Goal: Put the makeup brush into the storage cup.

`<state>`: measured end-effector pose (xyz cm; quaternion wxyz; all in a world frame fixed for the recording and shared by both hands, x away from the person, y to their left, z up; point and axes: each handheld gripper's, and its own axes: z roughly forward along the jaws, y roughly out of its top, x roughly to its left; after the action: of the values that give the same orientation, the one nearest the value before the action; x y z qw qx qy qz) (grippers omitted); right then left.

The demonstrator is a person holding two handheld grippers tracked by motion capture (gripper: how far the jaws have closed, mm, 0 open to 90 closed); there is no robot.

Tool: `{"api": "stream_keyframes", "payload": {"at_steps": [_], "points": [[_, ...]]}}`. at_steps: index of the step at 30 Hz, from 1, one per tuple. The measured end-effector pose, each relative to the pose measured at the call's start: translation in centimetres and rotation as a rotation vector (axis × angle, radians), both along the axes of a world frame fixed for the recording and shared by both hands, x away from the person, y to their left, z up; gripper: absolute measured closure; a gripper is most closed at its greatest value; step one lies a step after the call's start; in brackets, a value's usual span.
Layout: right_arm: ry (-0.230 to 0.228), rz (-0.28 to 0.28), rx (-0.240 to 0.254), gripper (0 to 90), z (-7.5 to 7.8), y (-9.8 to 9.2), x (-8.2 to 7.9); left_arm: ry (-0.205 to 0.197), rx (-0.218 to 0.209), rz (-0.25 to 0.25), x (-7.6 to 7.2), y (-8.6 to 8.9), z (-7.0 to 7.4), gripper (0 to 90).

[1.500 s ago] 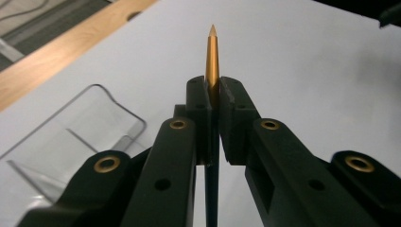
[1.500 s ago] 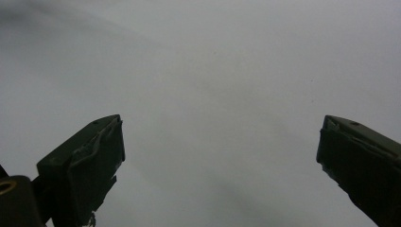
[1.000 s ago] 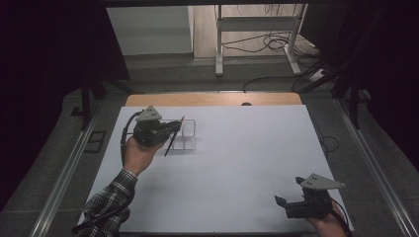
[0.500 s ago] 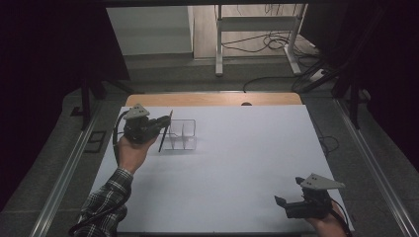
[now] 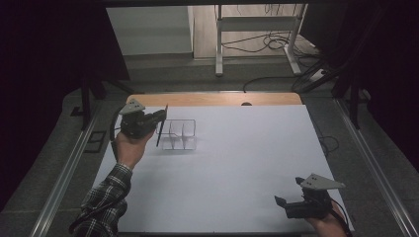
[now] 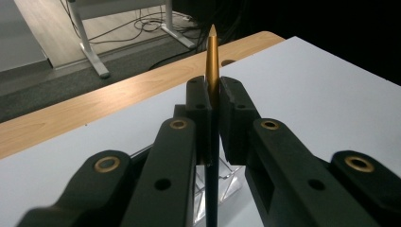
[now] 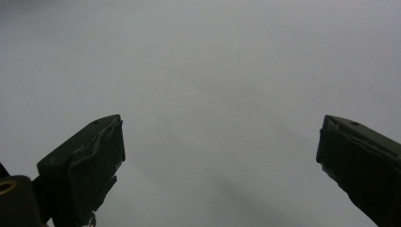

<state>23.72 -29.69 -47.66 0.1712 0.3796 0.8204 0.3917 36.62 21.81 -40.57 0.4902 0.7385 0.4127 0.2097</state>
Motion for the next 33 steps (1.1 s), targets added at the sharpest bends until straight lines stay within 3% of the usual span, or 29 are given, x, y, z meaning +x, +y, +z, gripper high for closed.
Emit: {"api": "stream_keyframes", "payload": {"at_steps": [33], "points": [[0.006,0.005,0.004,2.3,0.0,-0.1,0.0,-0.03,-0.015,0.072,3.0,-0.1,1.5,84.1]]}}
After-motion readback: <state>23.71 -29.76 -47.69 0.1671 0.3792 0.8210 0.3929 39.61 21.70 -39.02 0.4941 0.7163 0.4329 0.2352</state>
